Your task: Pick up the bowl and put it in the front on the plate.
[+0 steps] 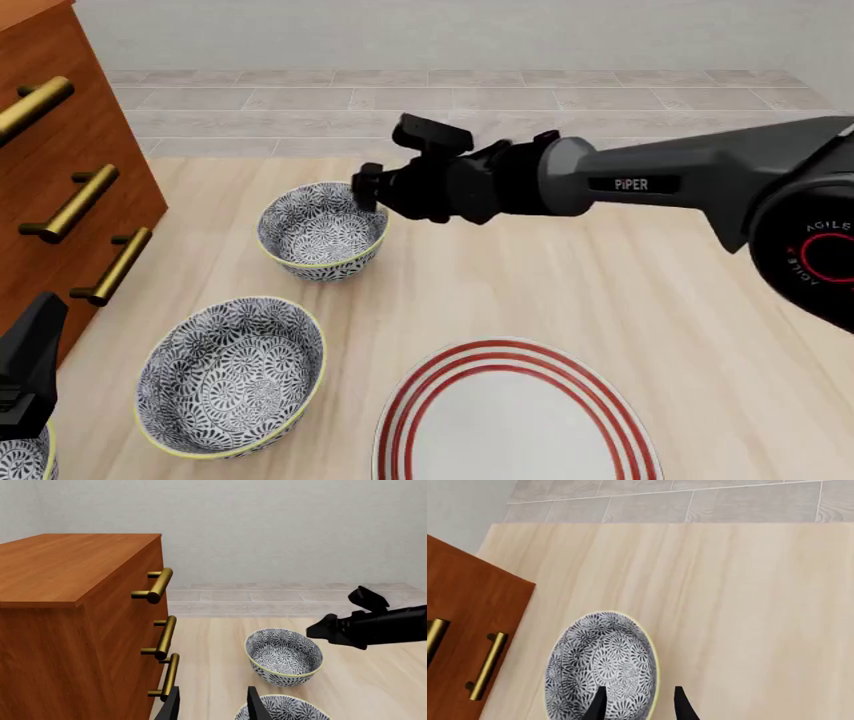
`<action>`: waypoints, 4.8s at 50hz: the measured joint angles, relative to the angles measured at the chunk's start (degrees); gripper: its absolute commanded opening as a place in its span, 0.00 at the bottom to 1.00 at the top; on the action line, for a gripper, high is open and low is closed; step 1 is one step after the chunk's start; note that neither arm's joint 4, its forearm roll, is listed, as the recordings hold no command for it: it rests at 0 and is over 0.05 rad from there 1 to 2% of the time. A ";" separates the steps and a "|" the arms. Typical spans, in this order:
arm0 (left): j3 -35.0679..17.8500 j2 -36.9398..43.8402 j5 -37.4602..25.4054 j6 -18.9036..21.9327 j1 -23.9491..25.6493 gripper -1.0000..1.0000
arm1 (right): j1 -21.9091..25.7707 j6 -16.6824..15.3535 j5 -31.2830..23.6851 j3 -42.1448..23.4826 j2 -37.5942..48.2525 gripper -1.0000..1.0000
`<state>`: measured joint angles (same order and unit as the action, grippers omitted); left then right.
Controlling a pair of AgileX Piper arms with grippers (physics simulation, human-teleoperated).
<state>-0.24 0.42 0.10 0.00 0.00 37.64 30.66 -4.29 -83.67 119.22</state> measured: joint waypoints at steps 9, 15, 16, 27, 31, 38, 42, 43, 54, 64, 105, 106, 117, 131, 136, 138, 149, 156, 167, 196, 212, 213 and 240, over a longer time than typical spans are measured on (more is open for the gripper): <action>0.00 0.00 0.00 0.00 0.00 1.00 | 0.68 0.14 -0.23 -1.56 1.96 1.00; 0.00 0.00 0.00 0.00 0.00 1.00 | 1.00 0.10 -0.53 -2.69 3.14 1.00; 0.00 0.00 0.00 0.00 0.00 1.00 | 1.04 0.09 -0.58 -2.87 3.32 1.00; 0.00 0.00 0.00 0.00 0.00 1.00 | 1.23 0.03 -0.88 -4.12 4.79 1.00; 0.00 0.00 0.00 0.00 0.00 1.00 | 1.26 0.03 -0.92 -4.36 5.18 1.00; 0.00 0.00 0.00 0.00 0.00 1.00 | 1.35 0.05 -0.93 -4.71 5.87 1.00; 0.00 0.00 0.00 0.00 0.00 1.00 | 1.44 0.09 -0.97 -4.93 6.27 1.00; 0.00 0.00 0.00 0.00 0.00 1.00 | 1.46 0.09 -0.96 -4.96 6.36 1.00; 0.00 0.00 0.00 0.00 0.00 1.00 | 1.60 0.14 -0.72 -5.02 7.22 1.00; 0.00 0.00 0.00 0.00 0.00 1.00 | 1.89 0.30 -0.28 -4.67 7.78 1.00; 0.00 0.00 0.00 0.00 0.00 1.00 | 2.67 0.75 0.72 -4.44 9.02 0.00; 0.00 0.00 0.00 0.00 0.00 1.00 | 2.64 0.73 0.68 -4.47 9.00 0.00; 0.00 0.00 0.00 0.00 0.00 1.00 | 2.28 0.41 0.06 -4.99 8.37 0.00; 0.00 0.00 0.00 0.00 0.00 1.00 | 1.45 -0.19 -1.08 -5.55 6.35 0.00; 0.00 0.00 0.00 0.00 0.00 1.00 | 1.42 0.09 -0.89 -5.04 5.16 0.00; 0.00 0.00 0.00 0.00 0.00 1.00 | 1.49 0.19 -0.80 -4.81 4.70 0.00; 0.00 0.00 0.00 0.00 0.00 1.00 | 0.92 0.24 -1.29 -4.31 2.87 0.00; 0.00 0.00 0.00 0.00 0.00 1.00 | -0.24 -0.87 -3.36 -4.96 1.93 0.00; 0.00 0.00 0.00 0.00 0.00 1.00 | -1.39 -2.05 -6.84 -4.99 -0.33 0.00; 0.00 0.00 0.00 0.00 0.00 1.00 | -2.90 -1.20 -11.00 4.68 -11.51 0.00; 0.00 0.00 0.00 0.00 0.00 1.00 | -4.19 -0.35 -11.09 12.24 -18.73 0.00; 0.00 0.00 0.00 0.00 0.00 1.00 | -4.27 -0.30 -11.08 12.69 -19.15 0.00; 0.00 0.00 0.00 0.00 0.00 1.00 | -6.11 0.65 -11.14 24.88 -30.31 0.00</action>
<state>-0.24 0.42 0.10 0.00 0.00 31.53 31.31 -15.43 -58.79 88.92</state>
